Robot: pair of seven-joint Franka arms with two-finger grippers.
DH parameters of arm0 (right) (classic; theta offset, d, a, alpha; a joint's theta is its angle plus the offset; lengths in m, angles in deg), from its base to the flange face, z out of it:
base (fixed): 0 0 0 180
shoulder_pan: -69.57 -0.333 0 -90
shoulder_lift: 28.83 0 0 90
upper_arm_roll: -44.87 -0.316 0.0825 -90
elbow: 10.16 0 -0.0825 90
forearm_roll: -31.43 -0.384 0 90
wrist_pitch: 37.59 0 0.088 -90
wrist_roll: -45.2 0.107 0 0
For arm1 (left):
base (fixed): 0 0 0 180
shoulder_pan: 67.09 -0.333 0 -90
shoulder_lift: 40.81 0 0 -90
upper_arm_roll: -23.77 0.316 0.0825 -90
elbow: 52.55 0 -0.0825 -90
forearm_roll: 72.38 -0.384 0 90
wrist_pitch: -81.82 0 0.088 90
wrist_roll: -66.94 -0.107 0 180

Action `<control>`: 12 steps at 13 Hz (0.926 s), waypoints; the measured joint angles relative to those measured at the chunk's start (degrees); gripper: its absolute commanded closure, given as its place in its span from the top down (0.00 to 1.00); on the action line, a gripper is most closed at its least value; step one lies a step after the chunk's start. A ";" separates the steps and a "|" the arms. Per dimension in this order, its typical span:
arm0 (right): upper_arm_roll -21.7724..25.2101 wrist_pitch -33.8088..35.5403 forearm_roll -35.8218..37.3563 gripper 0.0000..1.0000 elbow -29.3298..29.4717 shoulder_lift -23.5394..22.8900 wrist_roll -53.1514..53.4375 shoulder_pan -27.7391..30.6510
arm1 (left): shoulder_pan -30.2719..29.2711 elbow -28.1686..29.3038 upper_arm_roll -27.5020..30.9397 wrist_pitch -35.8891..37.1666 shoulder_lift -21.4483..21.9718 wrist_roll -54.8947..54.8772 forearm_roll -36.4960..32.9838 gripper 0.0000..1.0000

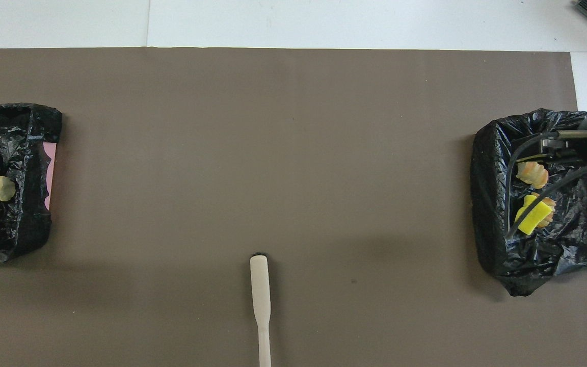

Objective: Sweep and dump trash in bin

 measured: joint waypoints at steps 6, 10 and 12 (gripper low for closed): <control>5.11 2.82 -4.06 1.00 2.37 0.10 0.00 -2.10 | 6.00 0.65 -1.43 9.27 0.09 16.64 17.39 0.00; 5.18 2.83 -4.11 1.00 2.37 0.20 0.00 -2.14 | 14.99 3.44 -1.82 10.76 1.10 33.74 25.23 0.00; 5.18 2.86 -4.12 1.00 2.35 0.36 0.00 -2.14 | 17.85 4.25 -1.81 10.57 1.08 41.27 28.22 0.00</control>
